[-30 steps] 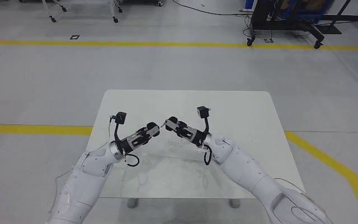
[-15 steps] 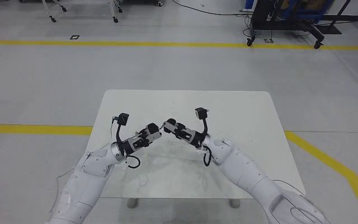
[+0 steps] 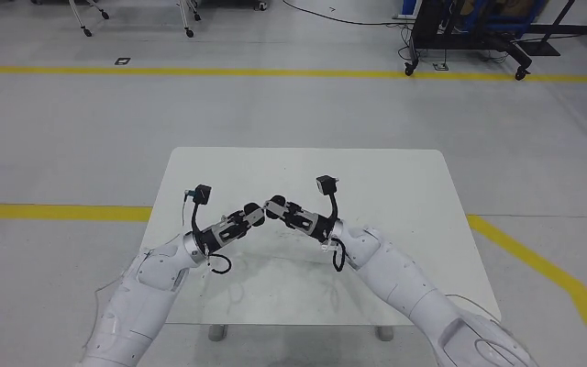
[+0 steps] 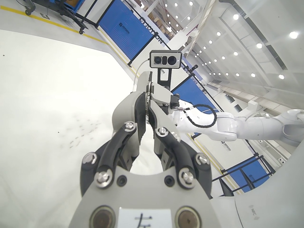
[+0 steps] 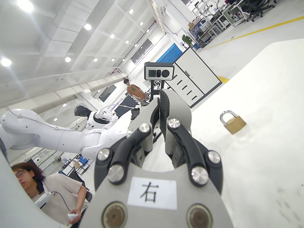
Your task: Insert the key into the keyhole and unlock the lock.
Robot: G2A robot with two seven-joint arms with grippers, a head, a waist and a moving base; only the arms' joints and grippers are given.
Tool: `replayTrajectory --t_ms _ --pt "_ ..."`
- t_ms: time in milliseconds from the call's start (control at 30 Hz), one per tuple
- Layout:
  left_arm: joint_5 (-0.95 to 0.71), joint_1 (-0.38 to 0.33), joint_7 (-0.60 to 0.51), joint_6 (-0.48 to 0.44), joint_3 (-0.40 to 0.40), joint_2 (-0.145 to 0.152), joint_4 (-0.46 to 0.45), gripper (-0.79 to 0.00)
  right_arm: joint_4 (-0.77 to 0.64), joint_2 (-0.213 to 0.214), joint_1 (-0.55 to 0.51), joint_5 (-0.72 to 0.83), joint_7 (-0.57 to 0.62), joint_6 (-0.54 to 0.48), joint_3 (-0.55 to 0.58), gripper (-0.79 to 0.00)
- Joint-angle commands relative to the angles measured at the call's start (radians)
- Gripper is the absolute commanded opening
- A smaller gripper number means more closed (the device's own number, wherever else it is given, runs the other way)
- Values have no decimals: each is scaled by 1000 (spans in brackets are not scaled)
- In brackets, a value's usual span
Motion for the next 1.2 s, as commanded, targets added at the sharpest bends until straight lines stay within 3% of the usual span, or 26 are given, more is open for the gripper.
replayTrajectory --t_ms 0,167,200,233,600,767,833,1000,1167 --pt "19 2 18 12 -2 0 -5 -785 3 0 -2 -6 11 0 5 -785" --pt "34 7 39 20 1 0 -14 -785 -4 4 -8 -13 24 0 33 -785" --pt "34 7 39 17 1 0 -16 -785 -10 6 -11 -14 24 0 40 -708" --pt "35 8 39 15 0 1 -16 -785 -19 8 -14 -19 26 0 46 0" --pt "47 7 46 21 -5 2 -19 -785 -31 9 -20 -23 33 0 51 0" --pt "134 30 102 30 -39 9 -64 -785 -31 9 -20 -23 33 0 51 0" --pt "134 39 105 30 -45 11 -72 -785 -31 14 -12 -84 39 28 57 0" --pt "128 43 26 -11 -46 20 -88 -785 -10 61 36 -385 159 12 112 0" --pt "120 25 -65 -26 -37 29 -84 -785 -88 121 28 -403 301 0 191 0"
